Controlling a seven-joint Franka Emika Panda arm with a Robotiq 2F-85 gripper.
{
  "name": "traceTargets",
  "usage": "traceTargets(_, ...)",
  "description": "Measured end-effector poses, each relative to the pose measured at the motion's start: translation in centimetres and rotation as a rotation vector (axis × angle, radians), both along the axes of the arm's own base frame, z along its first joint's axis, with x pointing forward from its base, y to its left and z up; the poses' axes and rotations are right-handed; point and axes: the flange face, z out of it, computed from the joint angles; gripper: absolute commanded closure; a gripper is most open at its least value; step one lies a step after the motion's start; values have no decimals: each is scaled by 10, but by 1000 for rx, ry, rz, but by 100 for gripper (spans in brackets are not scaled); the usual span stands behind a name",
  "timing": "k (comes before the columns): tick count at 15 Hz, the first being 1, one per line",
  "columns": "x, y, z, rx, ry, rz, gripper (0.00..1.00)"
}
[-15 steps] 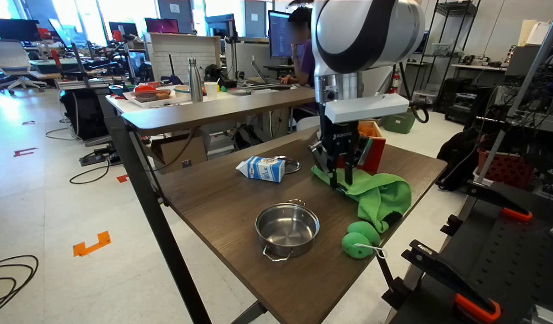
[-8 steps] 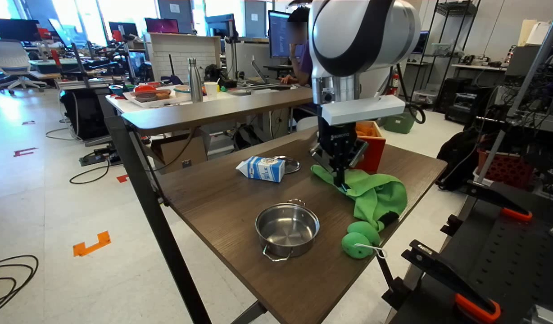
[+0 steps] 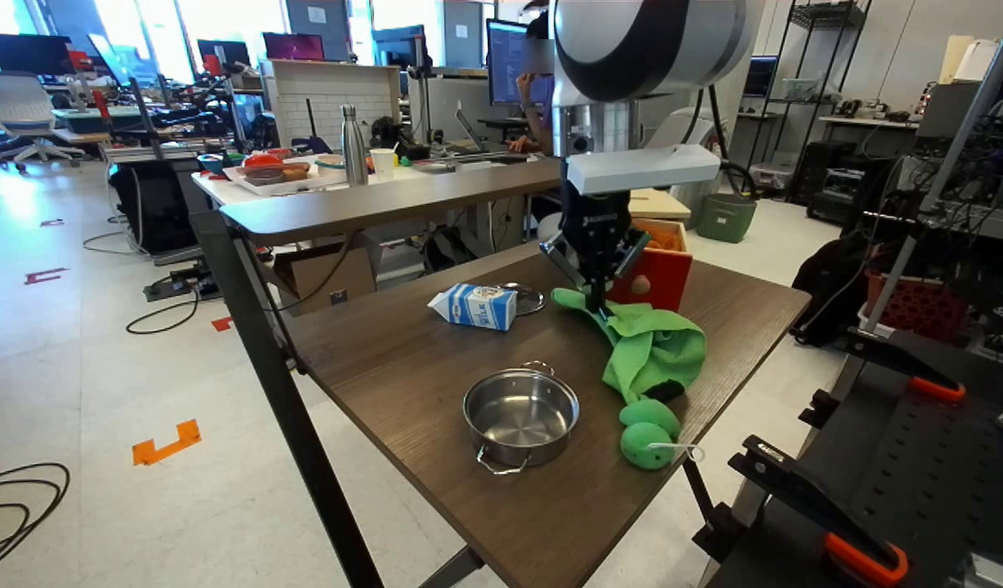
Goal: Move the green cloth slightly to the left
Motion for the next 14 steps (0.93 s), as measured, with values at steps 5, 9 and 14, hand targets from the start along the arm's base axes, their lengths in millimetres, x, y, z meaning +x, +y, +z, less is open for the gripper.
traceTargets(5,8,20,45,17,-71,30,99)
traceTargets(9,12,28,68,29,-106,43,99)
traceTargets(14,11,26,76,34,-115,61,99)
